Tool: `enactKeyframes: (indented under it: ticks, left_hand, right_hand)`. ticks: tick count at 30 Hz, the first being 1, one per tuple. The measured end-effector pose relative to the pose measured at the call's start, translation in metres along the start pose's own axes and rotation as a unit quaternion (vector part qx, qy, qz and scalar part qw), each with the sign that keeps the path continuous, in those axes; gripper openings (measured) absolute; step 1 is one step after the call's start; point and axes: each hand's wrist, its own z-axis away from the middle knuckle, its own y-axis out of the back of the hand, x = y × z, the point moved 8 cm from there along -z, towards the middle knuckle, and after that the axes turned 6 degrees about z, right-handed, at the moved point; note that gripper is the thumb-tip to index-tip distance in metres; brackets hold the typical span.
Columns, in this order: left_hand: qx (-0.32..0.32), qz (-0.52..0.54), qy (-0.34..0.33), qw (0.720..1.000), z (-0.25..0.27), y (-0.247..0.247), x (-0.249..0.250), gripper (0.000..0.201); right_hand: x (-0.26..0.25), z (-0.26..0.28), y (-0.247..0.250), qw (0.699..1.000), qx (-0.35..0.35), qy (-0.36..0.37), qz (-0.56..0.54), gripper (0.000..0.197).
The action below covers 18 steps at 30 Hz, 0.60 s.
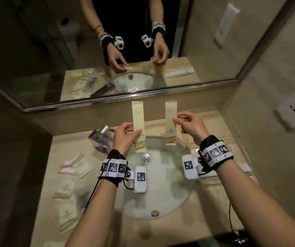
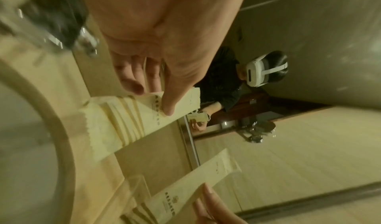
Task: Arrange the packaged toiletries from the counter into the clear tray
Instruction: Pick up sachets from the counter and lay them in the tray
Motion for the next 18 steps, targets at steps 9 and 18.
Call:
enactKeyframes:
  ticks: [9, 18]
  left_hand:
    - [-0.034, -0.01, 0.063, 0.997, 0.003, -0.155, -0.055, 0.034]
    - [0.005, -0.016, 0.105, 0.994, 0.018, -0.182, -0.097, 0.026]
  right_hand:
    - [0.117, -0.056, 0.116, 0.963, -0.048, 0.005, 0.264, 0.011]
    - [0.199, -0.071, 0.101, 0.9, -0.104, -0.009, 0.422, 0.02]
